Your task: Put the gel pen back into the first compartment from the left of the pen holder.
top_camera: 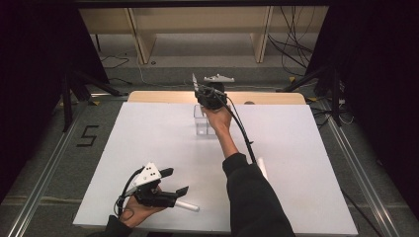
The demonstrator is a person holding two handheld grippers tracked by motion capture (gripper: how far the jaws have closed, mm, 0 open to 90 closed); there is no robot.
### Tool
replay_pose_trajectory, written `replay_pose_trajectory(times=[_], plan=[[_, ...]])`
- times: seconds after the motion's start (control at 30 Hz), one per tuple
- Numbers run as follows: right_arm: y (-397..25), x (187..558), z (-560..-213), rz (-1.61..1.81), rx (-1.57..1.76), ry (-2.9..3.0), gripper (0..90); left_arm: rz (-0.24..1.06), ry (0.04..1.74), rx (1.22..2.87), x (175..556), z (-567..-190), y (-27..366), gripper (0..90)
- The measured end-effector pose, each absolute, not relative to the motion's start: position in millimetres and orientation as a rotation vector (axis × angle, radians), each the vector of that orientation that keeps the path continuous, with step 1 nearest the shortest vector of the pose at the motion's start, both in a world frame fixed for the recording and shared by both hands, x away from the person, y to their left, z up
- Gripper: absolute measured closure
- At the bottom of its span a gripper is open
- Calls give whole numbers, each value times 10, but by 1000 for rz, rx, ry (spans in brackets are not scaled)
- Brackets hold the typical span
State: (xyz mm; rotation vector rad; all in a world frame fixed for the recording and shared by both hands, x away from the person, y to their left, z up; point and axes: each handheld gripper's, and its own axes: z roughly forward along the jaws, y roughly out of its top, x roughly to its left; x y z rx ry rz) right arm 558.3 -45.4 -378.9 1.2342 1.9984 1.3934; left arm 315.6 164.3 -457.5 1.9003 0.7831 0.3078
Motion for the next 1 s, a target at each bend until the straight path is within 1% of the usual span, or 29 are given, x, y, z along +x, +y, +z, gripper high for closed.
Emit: replay_pose_trajectory(times=[0.87, 0.9, 1.0], plan=[[-364, 5597, -3962, 1322, 1250, 2049, 787, 313, 779, 1906, 3157, -4577, 1641, 163], [-365, 5598, -3964, 1323, 1252, 2053, 781, 313, 780, 1905, 3158, -4577, 1642, 163], [-368, 5603, -3966, 1322, 1272, 2056, 674, 313, 780, 1905, 3158, -4578, 1641, 163]])
